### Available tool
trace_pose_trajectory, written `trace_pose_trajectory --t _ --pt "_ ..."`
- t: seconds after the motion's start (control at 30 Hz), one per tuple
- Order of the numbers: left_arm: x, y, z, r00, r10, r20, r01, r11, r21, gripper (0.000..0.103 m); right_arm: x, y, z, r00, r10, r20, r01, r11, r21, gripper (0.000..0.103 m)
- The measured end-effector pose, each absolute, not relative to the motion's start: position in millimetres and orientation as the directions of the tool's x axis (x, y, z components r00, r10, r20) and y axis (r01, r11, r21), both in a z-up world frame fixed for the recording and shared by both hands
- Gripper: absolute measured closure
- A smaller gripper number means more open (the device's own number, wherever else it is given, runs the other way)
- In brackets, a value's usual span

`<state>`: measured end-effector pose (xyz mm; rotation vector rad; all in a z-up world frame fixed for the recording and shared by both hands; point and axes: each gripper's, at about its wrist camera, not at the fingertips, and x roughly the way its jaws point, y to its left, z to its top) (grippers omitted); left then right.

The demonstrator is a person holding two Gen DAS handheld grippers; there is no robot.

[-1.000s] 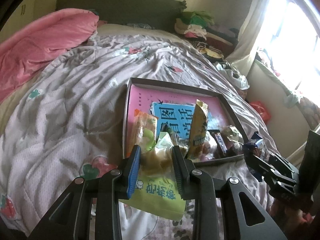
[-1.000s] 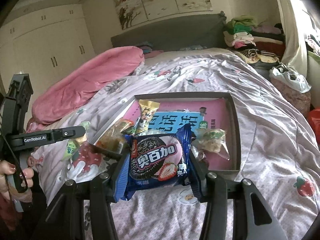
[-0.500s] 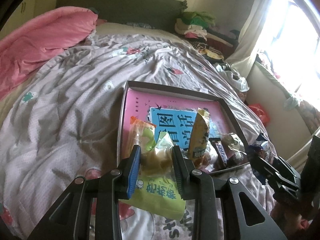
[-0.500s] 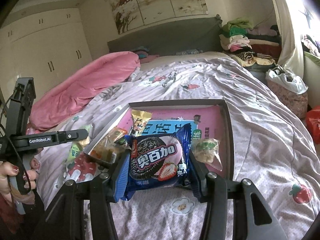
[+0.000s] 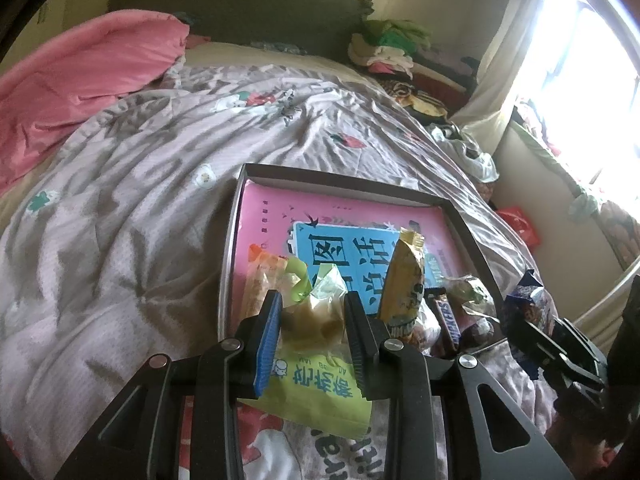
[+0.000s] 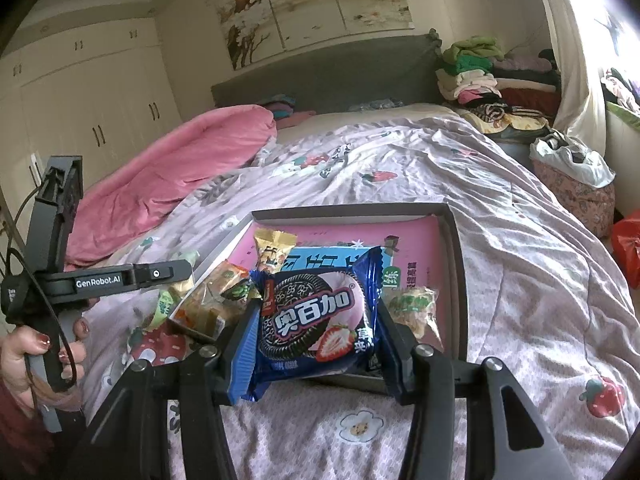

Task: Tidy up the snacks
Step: 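Carry the green-labelled bag over the tray with the left gripper while the right gripper carries the cookie pack, then lower the green-labelled bag into the tray with the left gripper while the right gripper places the cookie pack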

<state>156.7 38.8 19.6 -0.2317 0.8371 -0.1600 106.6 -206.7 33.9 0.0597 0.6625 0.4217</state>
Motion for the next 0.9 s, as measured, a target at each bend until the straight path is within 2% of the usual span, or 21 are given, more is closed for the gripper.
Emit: trace_pose_trajectory --t 0.57,0.9 --pt "169.6 35.0 4.8 0.653 -0.22 -0.725 0.067 0.97 -0.234 0.07 131.2 -203.9 30.0 0.713 0.38 -0.59 -0.338 0.923 0.187 0.051" --pt "175.9 31.1 0.8 0.654 -0.227 -0.722 0.081 0.97 -0.231 0.07 145.3 -193.4 18.3 0.686 0.375 -0.623 -0.35 0.921 0.169 0.051"
